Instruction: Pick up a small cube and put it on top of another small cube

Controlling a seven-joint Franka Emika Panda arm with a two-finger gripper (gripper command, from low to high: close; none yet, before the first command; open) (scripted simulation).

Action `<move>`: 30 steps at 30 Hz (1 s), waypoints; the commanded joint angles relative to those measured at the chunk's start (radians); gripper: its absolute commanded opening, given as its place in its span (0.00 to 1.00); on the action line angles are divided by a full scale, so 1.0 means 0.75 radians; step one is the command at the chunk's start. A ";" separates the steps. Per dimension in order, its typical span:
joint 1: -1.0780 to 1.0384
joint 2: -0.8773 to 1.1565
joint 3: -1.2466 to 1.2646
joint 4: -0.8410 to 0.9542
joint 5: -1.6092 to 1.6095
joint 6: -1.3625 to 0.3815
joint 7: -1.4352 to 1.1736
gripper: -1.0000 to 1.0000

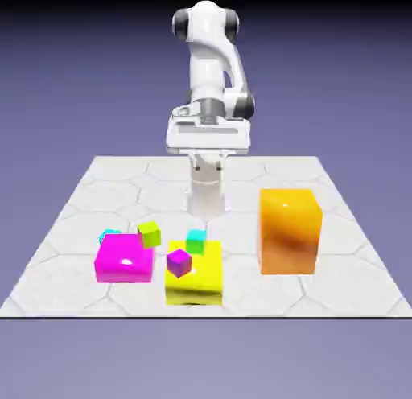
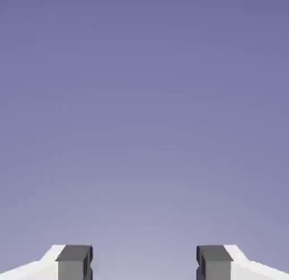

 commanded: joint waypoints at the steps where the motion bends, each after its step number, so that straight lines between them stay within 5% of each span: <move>1: 0.018 0.005 -0.048 -0.003 -0.006 0.007 -0.019 0.50; 30: 0.544 0.144 -1.450 -0.100 -0.179 0.218 -0.557 0.50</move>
